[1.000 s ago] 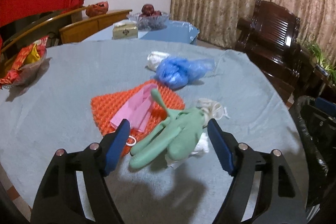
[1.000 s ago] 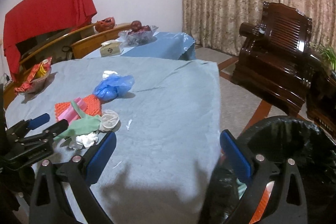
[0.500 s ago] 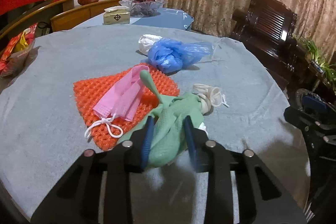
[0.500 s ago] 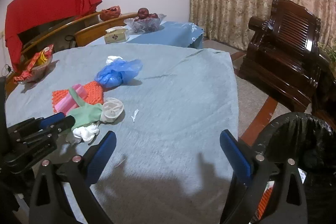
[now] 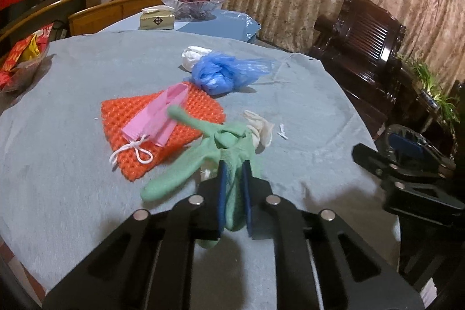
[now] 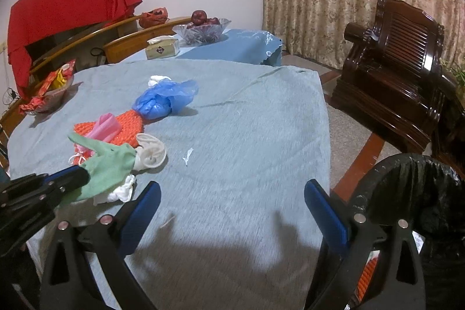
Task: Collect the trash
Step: 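Lift the green glove with the left tool while the right tool grasps white tissue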
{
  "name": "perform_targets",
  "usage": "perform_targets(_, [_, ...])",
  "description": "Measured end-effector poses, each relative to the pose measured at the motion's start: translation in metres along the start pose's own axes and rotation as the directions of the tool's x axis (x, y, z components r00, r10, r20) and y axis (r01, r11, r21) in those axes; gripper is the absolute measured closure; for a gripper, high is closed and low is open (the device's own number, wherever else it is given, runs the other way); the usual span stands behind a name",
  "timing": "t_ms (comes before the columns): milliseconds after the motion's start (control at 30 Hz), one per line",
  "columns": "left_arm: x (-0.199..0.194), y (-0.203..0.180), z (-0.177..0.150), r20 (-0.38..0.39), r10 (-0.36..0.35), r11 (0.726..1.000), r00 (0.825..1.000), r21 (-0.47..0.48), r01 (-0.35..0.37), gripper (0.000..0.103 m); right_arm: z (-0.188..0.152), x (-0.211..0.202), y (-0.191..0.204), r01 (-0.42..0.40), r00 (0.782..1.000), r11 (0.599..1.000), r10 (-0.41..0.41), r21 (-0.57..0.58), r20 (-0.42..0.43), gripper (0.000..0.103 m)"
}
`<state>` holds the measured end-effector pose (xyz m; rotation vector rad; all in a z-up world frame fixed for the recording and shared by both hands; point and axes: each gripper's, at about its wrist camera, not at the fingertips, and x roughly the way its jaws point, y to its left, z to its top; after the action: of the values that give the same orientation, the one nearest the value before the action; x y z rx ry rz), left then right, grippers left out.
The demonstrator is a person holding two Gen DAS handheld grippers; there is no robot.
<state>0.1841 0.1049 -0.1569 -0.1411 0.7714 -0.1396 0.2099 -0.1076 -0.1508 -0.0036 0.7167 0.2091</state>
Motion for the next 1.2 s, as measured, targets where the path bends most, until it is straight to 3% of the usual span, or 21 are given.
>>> perform_targets(67, [-0.001, -0.001, 0.001, 0.008, 0.013, 1.0, 1.0, 0.006, -0.013, 0.08, -0.001, 0.0, 0.001, 0.001, 1.0, 1.0, -0.001, 0.0, -0.002, 0.006])
perform_targets(133, [0.001, 0.001, 0.005, 0.021, 0.025, 1.0, 0.999, 0.005, -0.026, 0.059, -0.002, 0.001, 0.001, 0.003, 1.0, 1.0, -0.003, 0.002, -0.003, 0.006])
perform_targets(300, [0.013, 0.009, 0.024, 0.041, 0.054, 0.998, 0.998, 0.018, -0.054, 0.048, -0.001, 0.005, 0.001, 0.001, 1.0, 1.0, -0.001, -0.002, -0.009, 0.006])
perform_targets(600, [0.053, 0.008, 0.033, -0.027, 0.054, 0.997, 0.998, 0.061, -0.052, 0.043, 0.01, 0.013, 0.001, -0.001, 1.0, 1.0, 0.001, -0.012, 0.004, 0.006])
perform_targets(767, [0.068, 0.004, 0.023, -0.069, 0.077, 0.993, 0.995, 0.089, -0.071, 0.047, 0.014, 0.017, 0.0, -0.002, 1.0, 1.0, 0.003, -0.012, 0.008, 0.006])
perform_targets(967, [0.066, 0.011, 0.023, -0.073, 0.054, 0.997, 0.996, 0.057, -0.049, 0.069, 0.014, 0.018, 0.002, -0.009, 1.0, 1.0, 0.009, -0.014, 0.005, 0.006])
perform_targets(1000, [0.064, 0.012, 0.024, -0.072, 0.043, 0.998, 0.996, 0.049, -0.039, 0.077, 0.013, 0.018, 0.002, -0.01, 1.0, 1.0, 0.01, -0.014, 0.005, 0.006])
perform_targets(1200, [0.049, 0.013, 0.032, -0.044, 0.016, 1.0, 0.999, 0.016, -0.015, 0.082, 0.014, 0.015, 0.003, -0.012, 1.0, 1.0, 0.013, -0.014, 0.012, 0.006])
